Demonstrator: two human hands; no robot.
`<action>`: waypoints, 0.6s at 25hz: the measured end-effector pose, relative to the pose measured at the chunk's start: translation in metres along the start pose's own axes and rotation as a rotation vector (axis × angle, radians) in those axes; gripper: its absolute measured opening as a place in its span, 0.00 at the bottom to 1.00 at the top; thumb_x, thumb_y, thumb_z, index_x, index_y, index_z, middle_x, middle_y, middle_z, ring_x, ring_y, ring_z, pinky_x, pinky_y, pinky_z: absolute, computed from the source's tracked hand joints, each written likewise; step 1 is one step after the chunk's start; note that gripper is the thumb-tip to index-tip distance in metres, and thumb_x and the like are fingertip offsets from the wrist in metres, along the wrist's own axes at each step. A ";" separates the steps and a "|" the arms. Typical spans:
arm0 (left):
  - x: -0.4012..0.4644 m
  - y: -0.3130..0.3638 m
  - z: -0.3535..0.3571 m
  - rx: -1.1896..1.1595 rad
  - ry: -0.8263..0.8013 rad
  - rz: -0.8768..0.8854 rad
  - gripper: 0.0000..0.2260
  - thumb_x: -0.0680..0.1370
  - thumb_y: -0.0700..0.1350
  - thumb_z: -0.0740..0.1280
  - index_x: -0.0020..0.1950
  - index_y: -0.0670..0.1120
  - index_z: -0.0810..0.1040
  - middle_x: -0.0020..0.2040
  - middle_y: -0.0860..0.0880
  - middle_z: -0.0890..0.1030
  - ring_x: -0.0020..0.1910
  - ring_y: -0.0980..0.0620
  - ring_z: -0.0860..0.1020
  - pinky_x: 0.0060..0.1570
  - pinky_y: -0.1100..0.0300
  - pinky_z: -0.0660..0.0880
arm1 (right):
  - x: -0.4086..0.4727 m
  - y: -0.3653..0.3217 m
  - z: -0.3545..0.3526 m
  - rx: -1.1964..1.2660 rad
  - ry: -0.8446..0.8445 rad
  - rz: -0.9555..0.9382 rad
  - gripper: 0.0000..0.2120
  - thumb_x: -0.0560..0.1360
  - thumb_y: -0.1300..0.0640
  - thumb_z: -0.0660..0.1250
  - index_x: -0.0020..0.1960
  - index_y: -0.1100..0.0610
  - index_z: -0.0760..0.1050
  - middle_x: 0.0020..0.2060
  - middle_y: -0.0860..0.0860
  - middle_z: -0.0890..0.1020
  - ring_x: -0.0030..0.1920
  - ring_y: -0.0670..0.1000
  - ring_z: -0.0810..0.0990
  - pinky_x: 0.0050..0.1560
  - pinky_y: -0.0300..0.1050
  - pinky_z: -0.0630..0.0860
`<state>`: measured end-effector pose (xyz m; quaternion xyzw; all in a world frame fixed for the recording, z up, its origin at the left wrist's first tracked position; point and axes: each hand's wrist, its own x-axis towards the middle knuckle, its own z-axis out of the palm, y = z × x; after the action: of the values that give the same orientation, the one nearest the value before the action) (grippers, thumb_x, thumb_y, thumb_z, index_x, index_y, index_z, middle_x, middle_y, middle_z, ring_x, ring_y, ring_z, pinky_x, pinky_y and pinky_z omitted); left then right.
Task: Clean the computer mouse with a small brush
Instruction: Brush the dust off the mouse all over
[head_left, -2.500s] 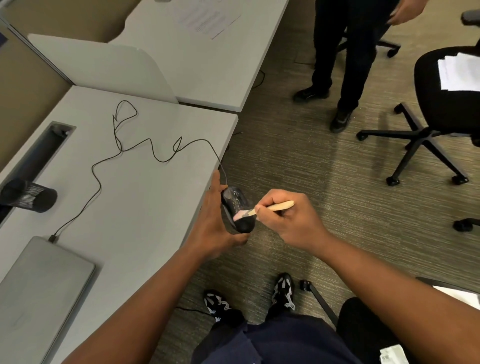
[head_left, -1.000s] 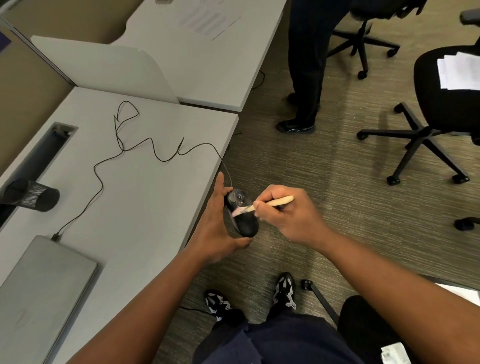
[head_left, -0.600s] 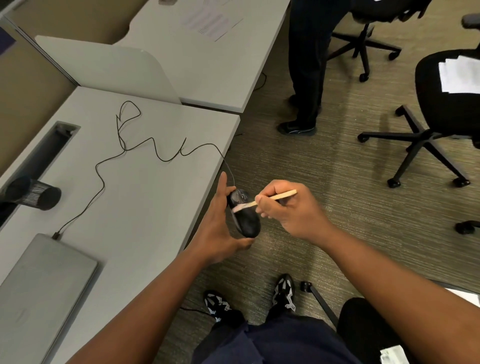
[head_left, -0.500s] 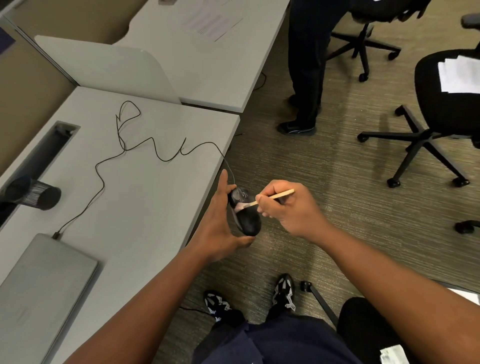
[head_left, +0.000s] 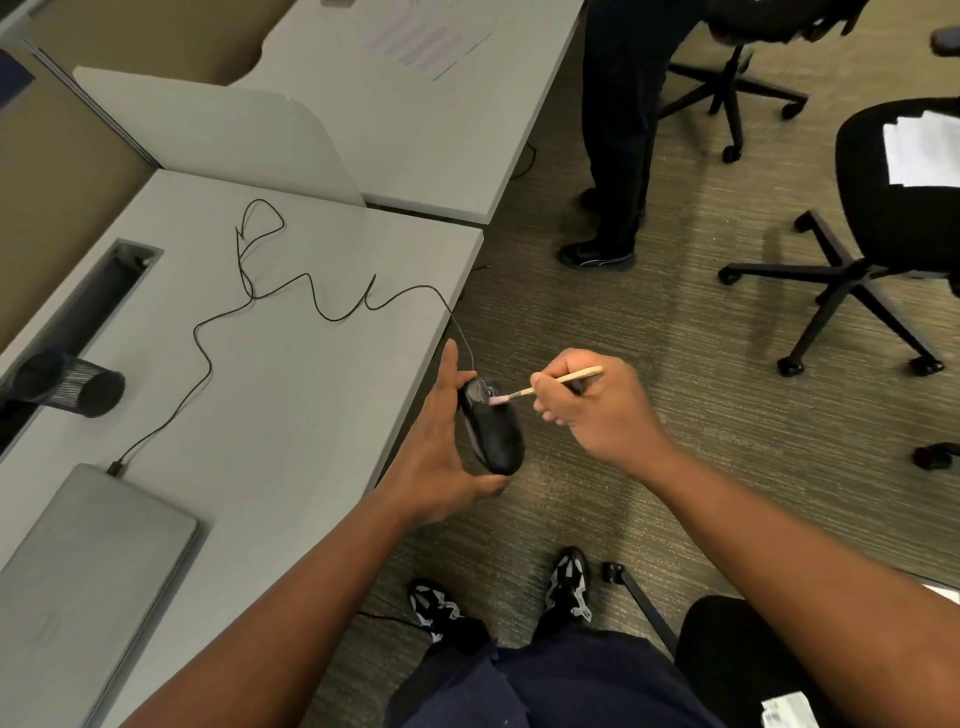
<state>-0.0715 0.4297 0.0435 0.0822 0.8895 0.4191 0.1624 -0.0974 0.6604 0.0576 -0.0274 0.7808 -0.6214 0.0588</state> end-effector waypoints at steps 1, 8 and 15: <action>-0.001 -0.001 0.000 0.004 0.001 0.009 0.72 0.62 0.52 0.87 0.81 0.70 0.29 0.80 0.58 0.66 0.78 0.59 0.67 0.72 0.68 0.64 | 0.001 0.001 -0.003 -0.016 0.028 -0.004 0.10 0.76 0.49 0.70 0.41 0.53 0.83 0.34 0.54 0.86 0.37 0.61 0.85 0.39 0.66 0.82; -0.001 0.001 -0.004 0.018 -0.022 0.013 0.72 0.63 0.49 0.86 0.82 0.69 0.29 0.80 0.58 0.64 0.77 0.60 0.66 0.72 0.60 0.68 | 0.010 -0.014 -0.018 0.041 -0.159 -0.021 0.02 0.75 0.51 0.71 0.45 0.49 0.82 0.39 0.55 0.88 0.41 0.63 0.86 0.39 0.64 0.81; -0.001 0.000 -0.005 0.012 -0.084 0.012 0.72 0.63 0.49 0.85 0.81 0.68 0.28 0.76 0.63 0.65 0.75 0.64 0.69 0.70 0.65 0.70 | 0.015 -0.016 -0.018 0.031 -0.255 0.004 0.03 0.78 0.56 0.72 0.45 0.51 0.82 0.40 0.55 0.88 0.42 0.59 0.87 0.40 0.50 0.84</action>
<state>-0.0726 0.4261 0.0464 0.1059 0.8838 0.4111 0.1969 -0.1155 0.6724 0.0764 -0.1036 0.7575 -0.6247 0.1590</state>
